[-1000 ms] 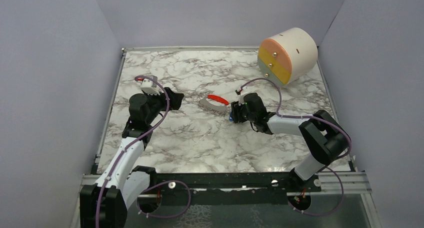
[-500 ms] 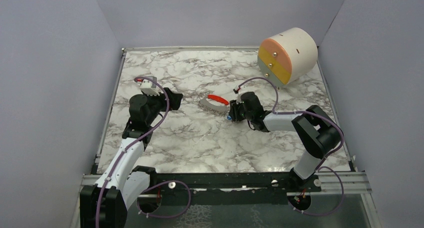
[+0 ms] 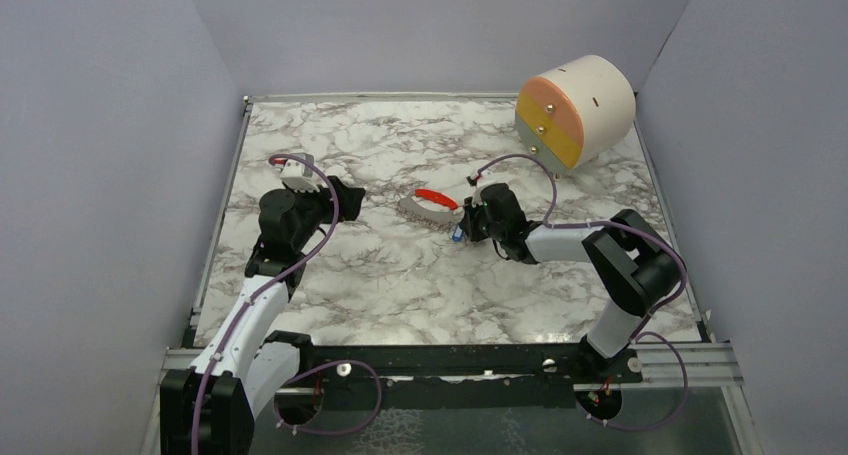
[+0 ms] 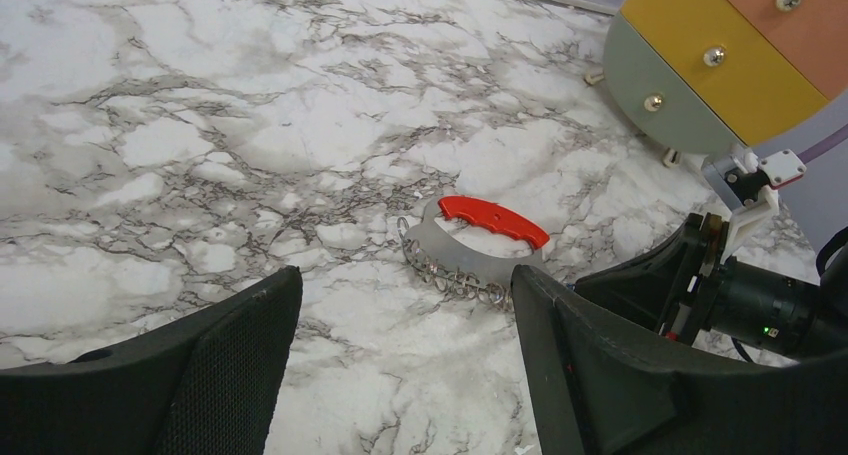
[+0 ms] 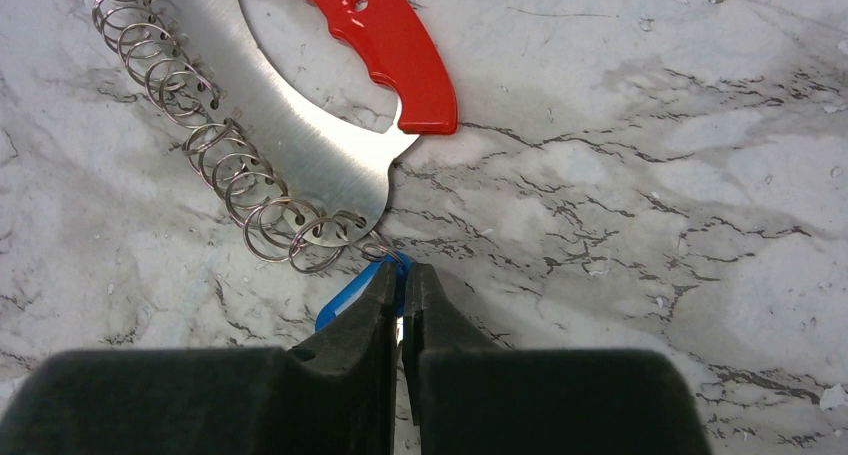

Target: Remove the keys from the keyring

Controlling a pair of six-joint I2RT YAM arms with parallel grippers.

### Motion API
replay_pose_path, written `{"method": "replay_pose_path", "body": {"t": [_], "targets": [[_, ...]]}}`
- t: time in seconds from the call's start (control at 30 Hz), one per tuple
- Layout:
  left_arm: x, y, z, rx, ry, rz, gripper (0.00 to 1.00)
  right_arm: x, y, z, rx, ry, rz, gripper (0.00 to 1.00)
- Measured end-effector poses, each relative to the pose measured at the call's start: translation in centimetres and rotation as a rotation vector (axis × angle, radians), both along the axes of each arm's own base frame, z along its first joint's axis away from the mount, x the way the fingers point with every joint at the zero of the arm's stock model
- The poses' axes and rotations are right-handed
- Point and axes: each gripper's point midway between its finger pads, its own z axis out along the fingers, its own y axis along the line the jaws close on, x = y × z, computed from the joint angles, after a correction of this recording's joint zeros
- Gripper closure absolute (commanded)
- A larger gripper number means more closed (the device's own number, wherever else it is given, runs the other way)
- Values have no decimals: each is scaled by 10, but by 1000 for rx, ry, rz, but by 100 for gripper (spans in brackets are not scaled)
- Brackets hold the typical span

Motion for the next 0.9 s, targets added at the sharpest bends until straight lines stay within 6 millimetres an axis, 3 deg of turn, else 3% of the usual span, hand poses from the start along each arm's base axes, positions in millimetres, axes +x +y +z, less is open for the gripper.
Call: {"method": "replay_pose_path", "body": {"t": [0.3,0.43,0.5,0.77,0.9], "targets": [[0,0,-2,-1,5,0,23,-6,2,7,-38,-5,17,99],[-1,0,-3,-2,8,0,23,-4,1,26,-60,-40,11,71],[-1,0,-5,-2,12,0,23,-3,-1,33,-63,-56,6,64],[-2,-1,-6,-6,16,-3,24,-3,-6,42,-78,-79,-2,59],[-2,-1,-6,-9,18,-4,24,-4,-5,41,-84,-80,7,64]]}}
